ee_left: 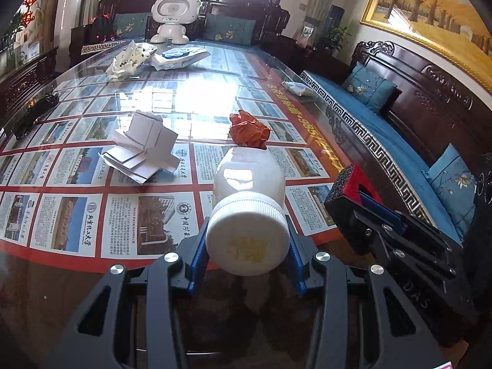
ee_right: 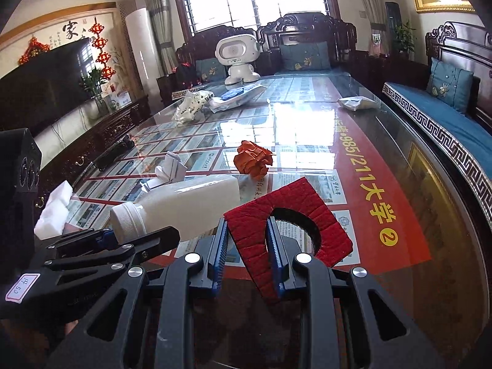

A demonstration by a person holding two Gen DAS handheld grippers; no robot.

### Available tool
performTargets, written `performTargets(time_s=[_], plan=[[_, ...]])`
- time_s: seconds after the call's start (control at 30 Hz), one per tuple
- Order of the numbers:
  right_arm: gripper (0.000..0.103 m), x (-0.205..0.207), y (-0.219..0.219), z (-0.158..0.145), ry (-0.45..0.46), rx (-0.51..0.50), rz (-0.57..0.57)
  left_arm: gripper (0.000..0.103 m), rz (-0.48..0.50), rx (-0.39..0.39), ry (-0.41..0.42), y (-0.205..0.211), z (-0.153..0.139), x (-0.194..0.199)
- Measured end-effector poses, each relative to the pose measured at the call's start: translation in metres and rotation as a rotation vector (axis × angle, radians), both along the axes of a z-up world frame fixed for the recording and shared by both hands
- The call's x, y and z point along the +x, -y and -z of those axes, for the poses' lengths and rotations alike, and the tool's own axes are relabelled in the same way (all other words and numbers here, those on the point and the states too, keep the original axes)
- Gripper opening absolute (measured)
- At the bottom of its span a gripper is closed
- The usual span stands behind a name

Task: Collect trash
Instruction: 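Lift the white bottle and red foam block off the table with both tools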

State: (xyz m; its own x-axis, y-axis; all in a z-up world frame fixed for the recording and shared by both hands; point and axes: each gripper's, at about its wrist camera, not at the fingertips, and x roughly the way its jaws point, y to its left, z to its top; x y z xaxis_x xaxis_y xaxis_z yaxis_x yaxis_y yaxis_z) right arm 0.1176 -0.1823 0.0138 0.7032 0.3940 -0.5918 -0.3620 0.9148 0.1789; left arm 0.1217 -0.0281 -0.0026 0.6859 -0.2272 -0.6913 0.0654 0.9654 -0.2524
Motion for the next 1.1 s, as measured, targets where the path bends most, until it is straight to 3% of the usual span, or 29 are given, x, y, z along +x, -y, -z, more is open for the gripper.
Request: performTargets(time_s=[0.5,0.83,1.1], plan=[[0.025,-0.009,-0.007,0.004,0.016,-0.022,-0.006,0.044,-0.004,-0.011,0.032,-0.004,0.003,-0.007],[0.025,-0.02,-0.022,0.006,0.013,-0.036,-0.045,0.044,-0.024,0.005,-0.037,-0.018,0.026,-0.021],[0.025,-0.026,-0.027,0.003,0.011,-0.049,-0.059,0.044,-0.037,0.036,-0.04,-0.02,0.024,-0.025]])
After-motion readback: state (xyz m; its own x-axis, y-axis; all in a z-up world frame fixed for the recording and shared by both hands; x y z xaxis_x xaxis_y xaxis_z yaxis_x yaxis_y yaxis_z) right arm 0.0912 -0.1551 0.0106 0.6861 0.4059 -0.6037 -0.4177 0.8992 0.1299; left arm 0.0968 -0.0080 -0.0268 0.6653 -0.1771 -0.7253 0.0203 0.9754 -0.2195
